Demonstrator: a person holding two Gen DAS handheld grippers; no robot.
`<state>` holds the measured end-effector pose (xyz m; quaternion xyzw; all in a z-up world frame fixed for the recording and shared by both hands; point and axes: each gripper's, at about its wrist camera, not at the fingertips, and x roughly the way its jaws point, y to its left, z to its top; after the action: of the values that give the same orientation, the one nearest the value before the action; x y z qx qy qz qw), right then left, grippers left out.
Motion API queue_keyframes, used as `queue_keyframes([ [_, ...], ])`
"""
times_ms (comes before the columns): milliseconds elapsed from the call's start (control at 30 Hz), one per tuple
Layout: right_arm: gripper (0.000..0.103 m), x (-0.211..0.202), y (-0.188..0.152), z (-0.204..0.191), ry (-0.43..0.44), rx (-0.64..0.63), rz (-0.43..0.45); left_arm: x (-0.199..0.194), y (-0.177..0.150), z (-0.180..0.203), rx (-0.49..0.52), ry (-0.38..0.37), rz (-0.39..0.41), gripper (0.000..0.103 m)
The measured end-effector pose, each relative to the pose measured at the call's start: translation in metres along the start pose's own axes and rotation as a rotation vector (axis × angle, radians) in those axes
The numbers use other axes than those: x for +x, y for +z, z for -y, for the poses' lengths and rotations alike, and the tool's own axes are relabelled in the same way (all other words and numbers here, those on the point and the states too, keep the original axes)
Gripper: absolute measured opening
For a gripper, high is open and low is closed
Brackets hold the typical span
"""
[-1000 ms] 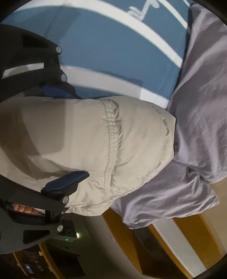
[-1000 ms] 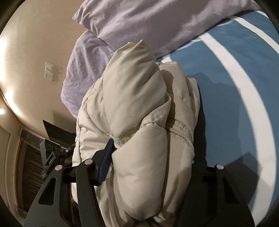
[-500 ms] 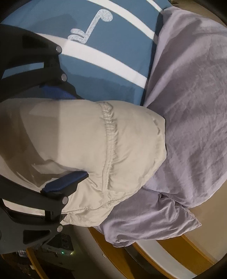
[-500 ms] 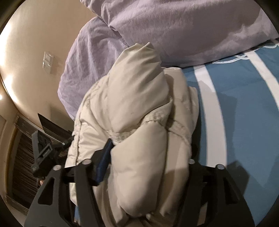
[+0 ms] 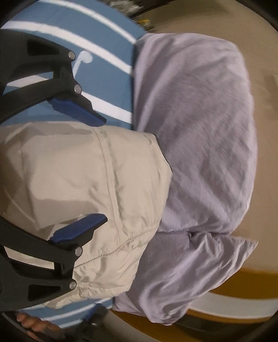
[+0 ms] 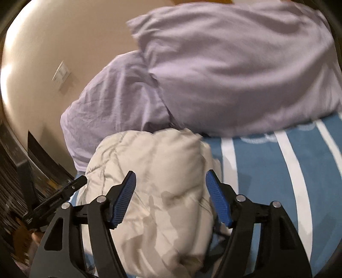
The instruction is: Fold large clothes
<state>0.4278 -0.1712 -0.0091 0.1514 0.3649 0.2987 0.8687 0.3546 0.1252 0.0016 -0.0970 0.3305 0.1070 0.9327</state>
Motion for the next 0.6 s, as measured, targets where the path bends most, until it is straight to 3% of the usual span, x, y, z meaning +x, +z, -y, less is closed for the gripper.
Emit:
queue_keyframes([
  [300,0.064,0.05,0.014,-0.047,-0.184,-0.233,0.081,0.019,-0.006,0.026,0.091,0.037,0.0,0.09],
  [433,0.061,0.075,0.007,-0.035,-0.236,-0.243,0.017,0.022,-0.012,0.025,0.102,0.023,0.012,0.093],
  [600,0.061,0.088,-0.005,-0.021,-0.235,-0.231,-0.024,0.027,-0.018,0.028,0.111,0.009,0.031,0.097],
])
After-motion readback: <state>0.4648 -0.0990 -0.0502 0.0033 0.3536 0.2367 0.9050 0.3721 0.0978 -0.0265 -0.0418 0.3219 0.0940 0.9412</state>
